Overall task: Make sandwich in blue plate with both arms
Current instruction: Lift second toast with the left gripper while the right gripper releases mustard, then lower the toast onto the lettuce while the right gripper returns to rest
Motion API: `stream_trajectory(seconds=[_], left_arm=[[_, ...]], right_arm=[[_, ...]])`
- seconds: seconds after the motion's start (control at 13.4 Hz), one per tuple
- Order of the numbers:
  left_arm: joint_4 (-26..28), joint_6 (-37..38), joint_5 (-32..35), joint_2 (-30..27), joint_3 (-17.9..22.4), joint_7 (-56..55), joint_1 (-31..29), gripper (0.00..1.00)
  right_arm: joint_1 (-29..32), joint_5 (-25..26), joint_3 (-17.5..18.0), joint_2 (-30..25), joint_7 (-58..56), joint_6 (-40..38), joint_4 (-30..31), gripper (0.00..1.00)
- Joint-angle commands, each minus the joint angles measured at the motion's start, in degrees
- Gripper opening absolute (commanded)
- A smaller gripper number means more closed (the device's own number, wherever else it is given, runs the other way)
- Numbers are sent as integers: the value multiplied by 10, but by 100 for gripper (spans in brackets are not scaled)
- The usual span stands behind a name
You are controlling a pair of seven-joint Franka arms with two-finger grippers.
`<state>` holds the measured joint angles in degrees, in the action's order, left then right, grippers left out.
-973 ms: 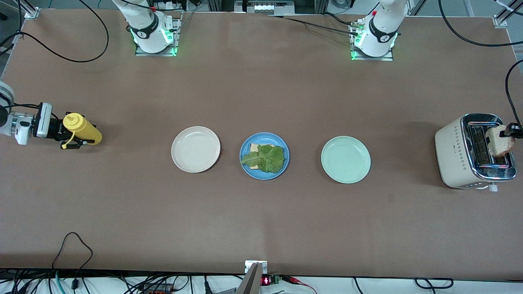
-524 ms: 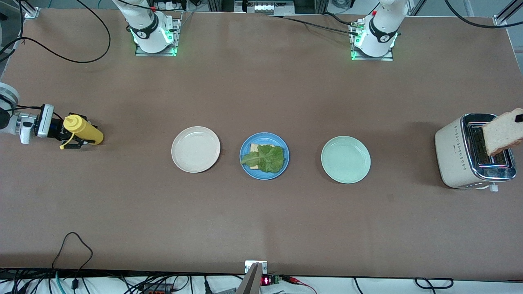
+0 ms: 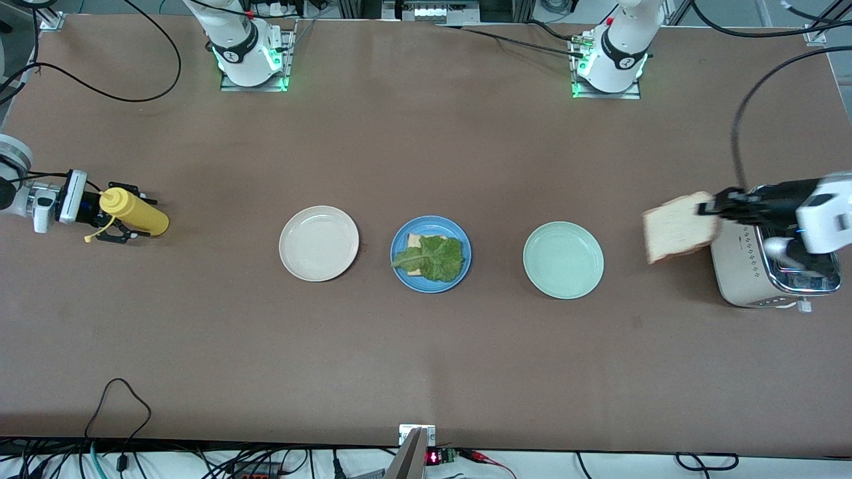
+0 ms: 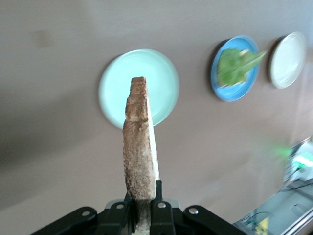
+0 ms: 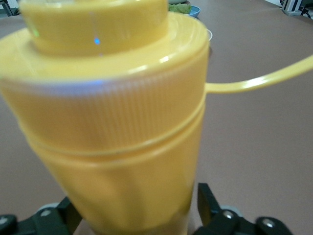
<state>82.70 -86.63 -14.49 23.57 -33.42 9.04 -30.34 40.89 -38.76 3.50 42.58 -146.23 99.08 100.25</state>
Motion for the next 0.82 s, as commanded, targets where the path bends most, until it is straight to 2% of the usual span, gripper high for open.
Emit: stream_trajectory(seconds=[0.0,0.15,0.37,0.52,0.75], left_arm=[[89,-125,-48,-3,-72,-87,0,1],[120,-201,-105,35,-79,-113,37,1],[119,-278,-141,95,-81,-109,88,1],[134,-347,-161,105,-81,-107,126,1],[198,-490,-209,104,-87,-107,171,1]], right_arm=[[6,-12,0,7,2,-15,-12,100],[7,-11,-1,7,2,-22,-24,100],[17,1,-2,-4,4,-25,-36,100],[18,22,-4,-20,4,-32,-48,100],[20,55,-6,-41,16,-64,-90,100]])
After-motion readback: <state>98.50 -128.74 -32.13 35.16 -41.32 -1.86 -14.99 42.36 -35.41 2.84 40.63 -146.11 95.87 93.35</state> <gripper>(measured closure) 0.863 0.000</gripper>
